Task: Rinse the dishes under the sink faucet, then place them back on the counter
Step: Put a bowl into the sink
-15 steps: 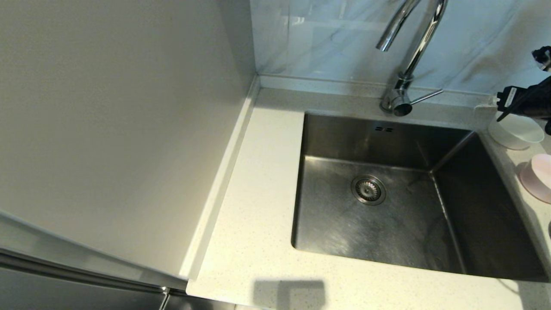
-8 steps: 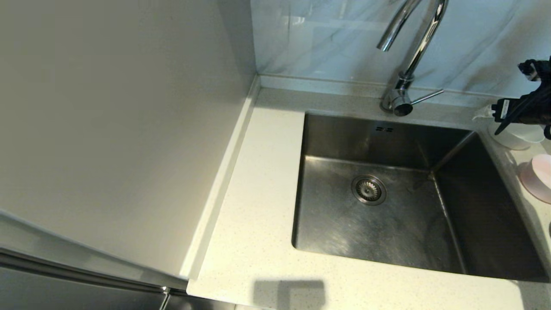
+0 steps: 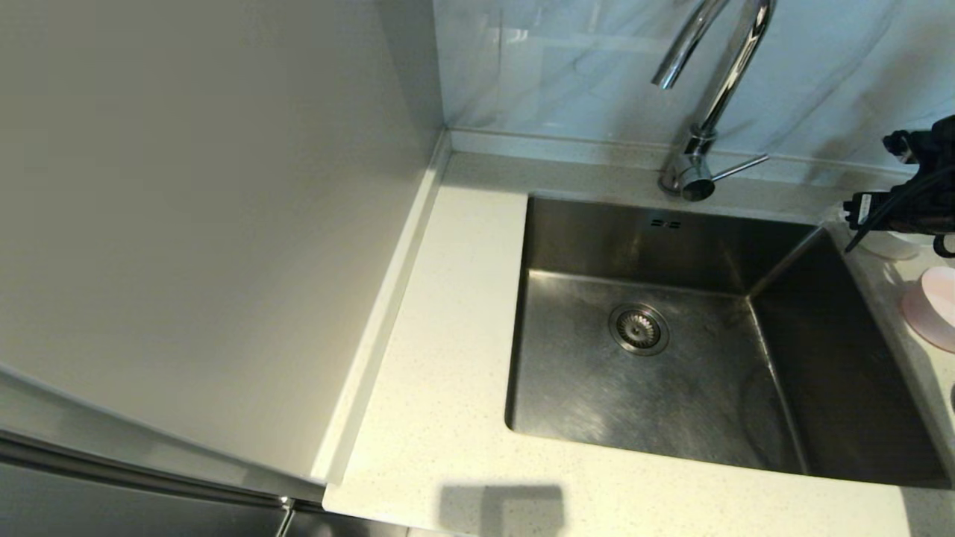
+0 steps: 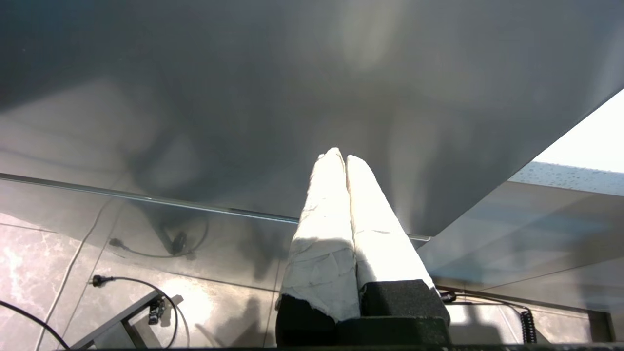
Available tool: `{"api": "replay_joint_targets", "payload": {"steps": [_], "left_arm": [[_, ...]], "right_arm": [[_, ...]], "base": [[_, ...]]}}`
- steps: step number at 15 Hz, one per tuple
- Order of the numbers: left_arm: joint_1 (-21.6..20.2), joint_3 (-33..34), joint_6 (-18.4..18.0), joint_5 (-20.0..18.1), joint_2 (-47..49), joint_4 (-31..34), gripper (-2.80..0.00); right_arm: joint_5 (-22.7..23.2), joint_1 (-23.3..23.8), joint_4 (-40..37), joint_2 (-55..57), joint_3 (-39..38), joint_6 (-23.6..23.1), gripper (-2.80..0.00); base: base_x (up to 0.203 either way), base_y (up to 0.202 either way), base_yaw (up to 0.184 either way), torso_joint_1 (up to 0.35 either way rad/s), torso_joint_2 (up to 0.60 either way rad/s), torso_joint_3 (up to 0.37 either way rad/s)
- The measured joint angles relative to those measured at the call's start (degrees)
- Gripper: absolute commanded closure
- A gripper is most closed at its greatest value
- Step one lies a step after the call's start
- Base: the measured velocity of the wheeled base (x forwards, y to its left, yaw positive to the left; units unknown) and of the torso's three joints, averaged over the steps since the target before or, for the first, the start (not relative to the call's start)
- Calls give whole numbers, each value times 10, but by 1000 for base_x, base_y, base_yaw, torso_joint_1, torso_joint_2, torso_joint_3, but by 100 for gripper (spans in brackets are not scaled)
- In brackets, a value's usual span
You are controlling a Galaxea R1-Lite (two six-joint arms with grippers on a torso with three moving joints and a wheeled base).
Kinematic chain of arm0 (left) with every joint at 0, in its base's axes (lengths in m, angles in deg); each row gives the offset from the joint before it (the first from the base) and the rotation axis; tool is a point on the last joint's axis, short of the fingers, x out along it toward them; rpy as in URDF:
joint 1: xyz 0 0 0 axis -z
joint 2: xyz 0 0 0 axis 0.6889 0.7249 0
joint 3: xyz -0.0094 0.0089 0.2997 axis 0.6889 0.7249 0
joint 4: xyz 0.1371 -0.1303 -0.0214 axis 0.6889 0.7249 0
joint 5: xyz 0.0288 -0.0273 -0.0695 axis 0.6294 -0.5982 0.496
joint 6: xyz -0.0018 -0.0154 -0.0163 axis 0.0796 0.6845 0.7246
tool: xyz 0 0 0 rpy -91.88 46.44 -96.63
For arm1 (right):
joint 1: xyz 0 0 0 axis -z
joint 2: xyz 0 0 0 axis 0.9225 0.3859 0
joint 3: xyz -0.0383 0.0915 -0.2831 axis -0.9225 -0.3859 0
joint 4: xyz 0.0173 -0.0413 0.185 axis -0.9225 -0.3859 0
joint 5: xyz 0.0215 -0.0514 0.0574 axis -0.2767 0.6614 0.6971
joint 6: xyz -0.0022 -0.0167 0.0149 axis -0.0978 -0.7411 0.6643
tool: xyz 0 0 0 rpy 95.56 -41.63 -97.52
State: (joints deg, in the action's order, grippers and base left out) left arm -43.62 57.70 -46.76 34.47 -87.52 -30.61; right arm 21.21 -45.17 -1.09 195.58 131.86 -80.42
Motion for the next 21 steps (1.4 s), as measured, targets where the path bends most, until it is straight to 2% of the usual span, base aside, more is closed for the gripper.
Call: {"api": "replay_joint_targets", "payload": {"steps": [2,17,18,21], "left_arm": [[0,0,0,0,0,0,0],[0,0,0,0,0,0,0],[0,0,0,0,0,0,0],[0,0,0,-1,0,0,0]], "right_arm": [[-11,0,29,11,0,-7,-280],[-26,7,31,15,-1,-6,-280],[-27,7,30,14,-1,-6,0],[-40,7,31,15,-1,-6,0]], "base": [[0,0,0,0,0,0],[0,0,0,0,0,0],[0,0,0,0,0,0],[0,0,0,0,0,0]]}}
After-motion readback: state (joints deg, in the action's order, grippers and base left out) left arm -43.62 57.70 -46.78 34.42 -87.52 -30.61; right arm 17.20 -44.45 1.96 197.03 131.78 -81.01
